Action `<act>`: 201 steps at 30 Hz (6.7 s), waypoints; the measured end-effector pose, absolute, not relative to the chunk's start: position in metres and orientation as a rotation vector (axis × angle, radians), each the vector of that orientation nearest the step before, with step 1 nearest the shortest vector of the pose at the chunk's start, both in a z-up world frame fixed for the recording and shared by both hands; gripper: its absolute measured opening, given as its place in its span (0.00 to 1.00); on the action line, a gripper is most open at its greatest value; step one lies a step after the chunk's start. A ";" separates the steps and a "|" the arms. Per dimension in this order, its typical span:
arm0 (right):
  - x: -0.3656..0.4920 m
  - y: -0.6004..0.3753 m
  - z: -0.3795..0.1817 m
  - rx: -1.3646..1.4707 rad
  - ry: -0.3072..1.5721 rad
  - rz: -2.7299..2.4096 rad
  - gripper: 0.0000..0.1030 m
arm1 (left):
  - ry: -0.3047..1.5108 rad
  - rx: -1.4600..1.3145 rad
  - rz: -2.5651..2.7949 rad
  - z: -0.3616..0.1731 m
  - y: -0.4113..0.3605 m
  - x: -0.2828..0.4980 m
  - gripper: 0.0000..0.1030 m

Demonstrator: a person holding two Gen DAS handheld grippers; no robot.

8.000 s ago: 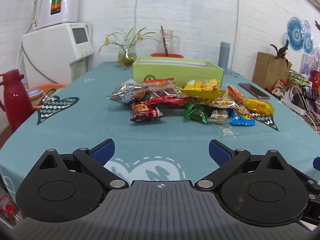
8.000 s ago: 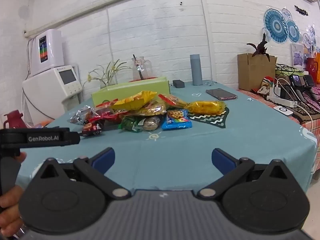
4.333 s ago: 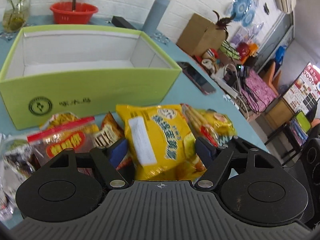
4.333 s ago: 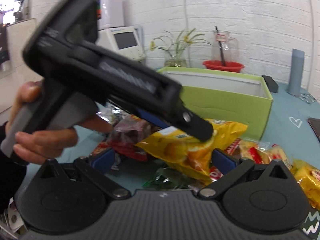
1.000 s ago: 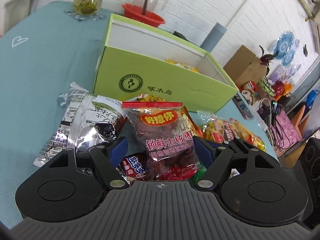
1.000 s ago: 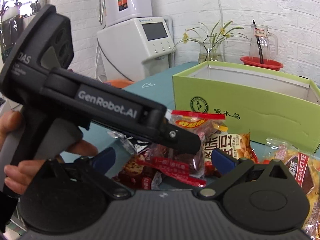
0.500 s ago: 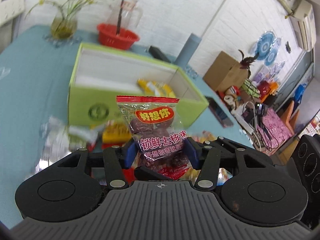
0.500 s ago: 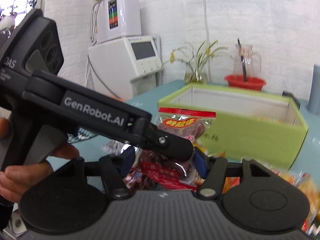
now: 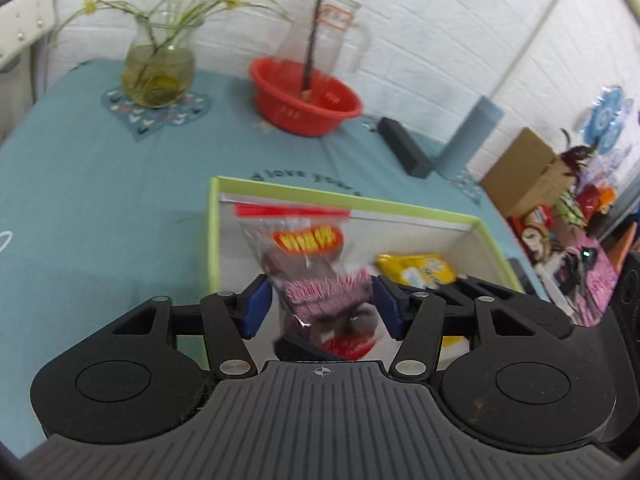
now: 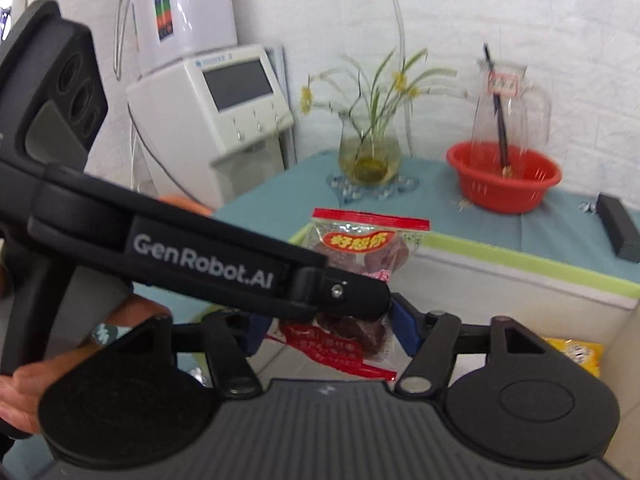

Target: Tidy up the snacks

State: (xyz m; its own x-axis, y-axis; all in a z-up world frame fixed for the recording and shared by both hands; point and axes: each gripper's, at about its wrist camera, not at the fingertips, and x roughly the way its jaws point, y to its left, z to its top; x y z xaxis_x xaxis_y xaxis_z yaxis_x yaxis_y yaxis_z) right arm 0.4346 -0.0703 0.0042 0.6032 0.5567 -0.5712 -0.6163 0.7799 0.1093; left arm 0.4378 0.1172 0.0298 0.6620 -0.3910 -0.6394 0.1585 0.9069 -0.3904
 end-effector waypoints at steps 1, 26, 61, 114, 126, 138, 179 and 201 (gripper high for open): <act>0.434 -0.070 0.004 -0.107 0.623 0.677 0.72 | 0.773 -0.301 -0.313 0.033 0.119 0.435 0.42; 0.216 -0.071 -0.048 -0.094 0.675 0.820 0.98 | 0.801 -0.371 -0.276 -0.026 0.141 0.186 0.64; 0.166 -0.091 -0.039 -0.074 0.630 0.735 0.53 | 0.837 -0.352 -0.336 -0.014 0.107 0.166 0.20; 0.220 -0.051 -0.028 -0.079 0.562 0.808 0.99 | 0.629 -0.308 -0.109 0.010 0.161 0.237 0.83; 0.228 -0.027 -0.044 -0.100 0.669 0.841 0.72 | 0.797 -0.256 -0.269 -0.019 0.141 0.239 0.44; 0.162 -0.080 -0.050 -0.086 0.646 0.771 0.90 | 0.784 -0.268 -0.238 -0.019 0.105 0.173 0.74; 0.371 -0.098 0.024 -0.170 0.512 0.646 0.89 | 0.604 -0.234 -0.257 0.058 0.097 0.388 0.79; 0.132 -0.229 -0.020 0.089 0.516 0.316 0.90 | 0.695 -0.372 -0.440 0.009 0.020 0.231 0.86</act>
